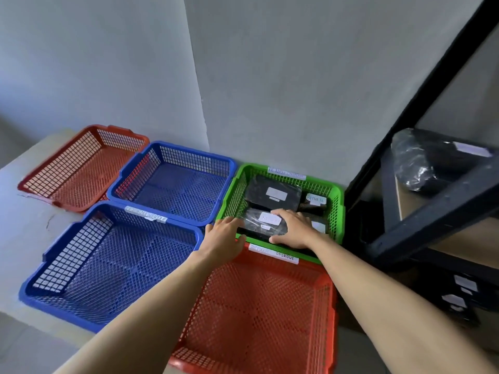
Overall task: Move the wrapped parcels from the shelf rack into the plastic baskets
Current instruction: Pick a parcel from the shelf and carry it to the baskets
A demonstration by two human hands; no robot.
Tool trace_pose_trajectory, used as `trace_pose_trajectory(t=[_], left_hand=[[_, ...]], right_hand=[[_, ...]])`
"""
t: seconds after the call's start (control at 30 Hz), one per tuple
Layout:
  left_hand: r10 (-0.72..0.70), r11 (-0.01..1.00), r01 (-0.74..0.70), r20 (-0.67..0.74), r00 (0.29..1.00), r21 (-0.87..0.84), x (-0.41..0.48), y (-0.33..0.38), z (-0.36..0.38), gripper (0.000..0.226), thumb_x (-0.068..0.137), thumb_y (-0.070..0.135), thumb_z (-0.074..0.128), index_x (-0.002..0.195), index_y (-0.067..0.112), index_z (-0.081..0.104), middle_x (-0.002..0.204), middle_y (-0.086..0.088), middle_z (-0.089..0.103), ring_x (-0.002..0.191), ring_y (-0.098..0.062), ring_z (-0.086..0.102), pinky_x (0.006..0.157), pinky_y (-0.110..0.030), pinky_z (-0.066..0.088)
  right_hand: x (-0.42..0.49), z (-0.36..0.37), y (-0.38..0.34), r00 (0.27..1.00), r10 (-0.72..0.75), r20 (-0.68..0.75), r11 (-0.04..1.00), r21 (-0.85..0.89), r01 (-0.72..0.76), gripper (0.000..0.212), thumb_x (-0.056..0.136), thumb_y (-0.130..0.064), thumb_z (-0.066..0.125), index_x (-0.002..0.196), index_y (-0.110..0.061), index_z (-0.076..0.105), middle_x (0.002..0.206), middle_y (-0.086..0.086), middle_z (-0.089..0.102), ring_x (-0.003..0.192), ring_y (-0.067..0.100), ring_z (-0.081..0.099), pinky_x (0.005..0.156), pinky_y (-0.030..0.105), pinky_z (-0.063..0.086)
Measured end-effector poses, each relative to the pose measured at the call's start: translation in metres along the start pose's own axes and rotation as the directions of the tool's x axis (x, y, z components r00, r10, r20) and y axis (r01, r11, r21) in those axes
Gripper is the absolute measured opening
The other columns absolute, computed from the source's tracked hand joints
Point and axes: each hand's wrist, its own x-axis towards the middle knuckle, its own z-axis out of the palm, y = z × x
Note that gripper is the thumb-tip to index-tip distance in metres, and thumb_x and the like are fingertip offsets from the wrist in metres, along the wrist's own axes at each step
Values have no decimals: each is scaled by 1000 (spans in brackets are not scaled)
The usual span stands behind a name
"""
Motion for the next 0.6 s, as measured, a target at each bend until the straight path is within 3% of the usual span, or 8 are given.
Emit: trace_pose_trajectory(t=[0.17,0.3,0.4,0.47,0.6], left_hand=[[43,999,-44,18,999,29,24,-4,18,38,93,38,49,129,24,50,133,4,50,127,-20,39,105,-42,25],[50,999,-51,70,996,11,32,-9,31,40,94,42,47,131,26,48,133,4,51,126,-19,44,108,-42,25],[50,998,-53,92,995,30,35,-13,33,38,94,42,45,128,27,50,132,5,54,122,-17,48,107,-42,23],[55,998,-56,94,994,18,36,-15,33,35,93,42,46,125,28,52,129,7,55,120,-16,50,106,-42,24],[75,997,-74,74,994,-13,37,-13,26,31,92,39,48,119,27,55,125,7,56,117,-17,51,103,-41,27]], right_hand=[[25,18,0,999,-25,31,1000,-7,25,85,75,-51,76,145,-40,29,153,-7,35,138,28,30,108,48,24],[34,28,8,998,-5,57,1000,29,3,91,73,-50,79,146,-40,27,153,-2,34,138,29,30,108,47,27],[38,28,12,998,19,68,999,24,-21,90,73,-60,74,147,-43,24,153,1,32,139,30,26,108,48,23],[40,26,12,998,40,49,999,27,-42,88,74,-66,68,147,-41,27,152,1,33,139,29,27,108,48,22],[36,23,6,998,61,-24,998,23,-60,74,83,-57,66,145,-32,34,149,2,41,137,27,35,108,45,25]])
